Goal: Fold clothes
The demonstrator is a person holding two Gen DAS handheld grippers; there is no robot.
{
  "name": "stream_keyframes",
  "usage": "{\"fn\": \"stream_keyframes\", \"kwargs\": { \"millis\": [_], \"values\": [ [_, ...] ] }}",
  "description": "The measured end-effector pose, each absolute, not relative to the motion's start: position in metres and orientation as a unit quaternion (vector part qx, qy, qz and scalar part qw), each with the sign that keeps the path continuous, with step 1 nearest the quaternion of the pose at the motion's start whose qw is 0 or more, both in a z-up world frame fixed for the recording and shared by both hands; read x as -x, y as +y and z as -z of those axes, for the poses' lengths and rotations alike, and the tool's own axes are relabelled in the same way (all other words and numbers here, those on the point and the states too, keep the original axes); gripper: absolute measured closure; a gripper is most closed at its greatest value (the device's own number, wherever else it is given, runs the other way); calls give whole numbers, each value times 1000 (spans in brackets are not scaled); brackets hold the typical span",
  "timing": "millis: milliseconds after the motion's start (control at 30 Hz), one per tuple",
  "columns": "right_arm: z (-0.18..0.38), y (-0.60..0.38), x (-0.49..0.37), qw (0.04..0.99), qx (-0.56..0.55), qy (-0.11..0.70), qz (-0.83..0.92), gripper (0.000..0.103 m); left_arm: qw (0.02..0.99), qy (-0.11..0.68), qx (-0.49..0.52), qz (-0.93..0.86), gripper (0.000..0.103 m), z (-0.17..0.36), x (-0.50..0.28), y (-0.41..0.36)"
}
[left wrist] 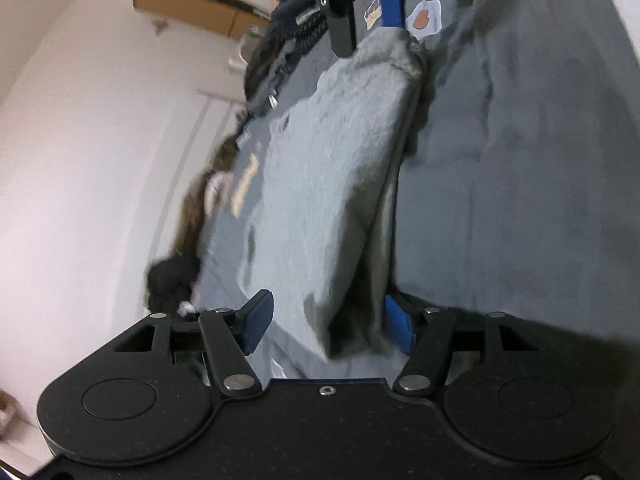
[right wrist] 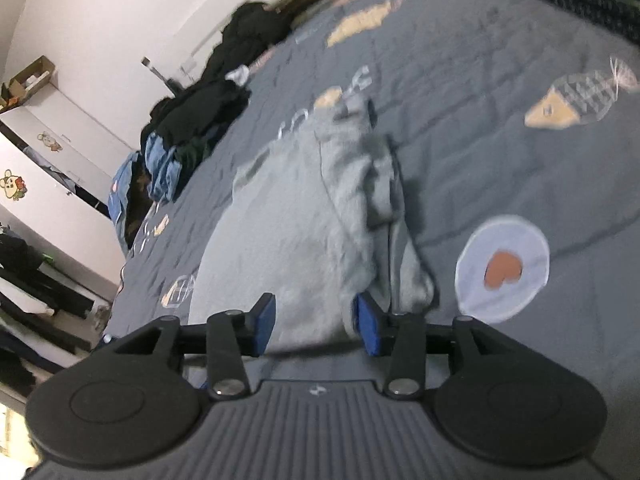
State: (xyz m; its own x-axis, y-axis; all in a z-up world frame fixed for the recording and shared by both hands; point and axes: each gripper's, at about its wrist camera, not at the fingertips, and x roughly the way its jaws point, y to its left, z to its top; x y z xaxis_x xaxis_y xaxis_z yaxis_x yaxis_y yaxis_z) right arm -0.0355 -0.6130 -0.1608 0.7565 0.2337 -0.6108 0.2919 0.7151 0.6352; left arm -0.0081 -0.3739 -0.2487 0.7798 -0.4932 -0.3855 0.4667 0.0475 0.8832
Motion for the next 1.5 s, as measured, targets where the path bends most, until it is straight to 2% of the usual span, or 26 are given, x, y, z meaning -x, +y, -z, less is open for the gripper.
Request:
{"fn": "stream_keyframes", "kwargs": {
  "millis": [200,533,633,667,700,800,1000,1233,1500],
  "values": [
    [154,-617,45,853,-391,344,36,58,733,-55,-610,296,43,267,4,-388],
    [162,-634,50,847,-427,310,67,57,746,-81,-604,269,44,271,-2,-401],
    [159,-635,53,843,-436,310,64,57,756,-41,-587,287,65,264,-9,-406],
    [159,-634,55,841,-437,312,63,57,759,-32,-580,292,79,262,-10,-406],
    [158,-633,57,839,-439,315,62,56,763,-22,-574,297,86,260,-11,-406],
    [163,-626,73,827,-468,308,55,52,773,8,-553,311,92,253,-14,-407],
    [178,-611,79,817,-480,312,66,44,793,42,-515,324,94,238,-20,-402],
    [207,-601,61,809,-500,298,82,42,827,85,-446,331,94,211,-34,-399],
    [226,-594,45,787,-571,213,96,30,840,100,-415,335,94,202,-35,-392]
  ]
}}
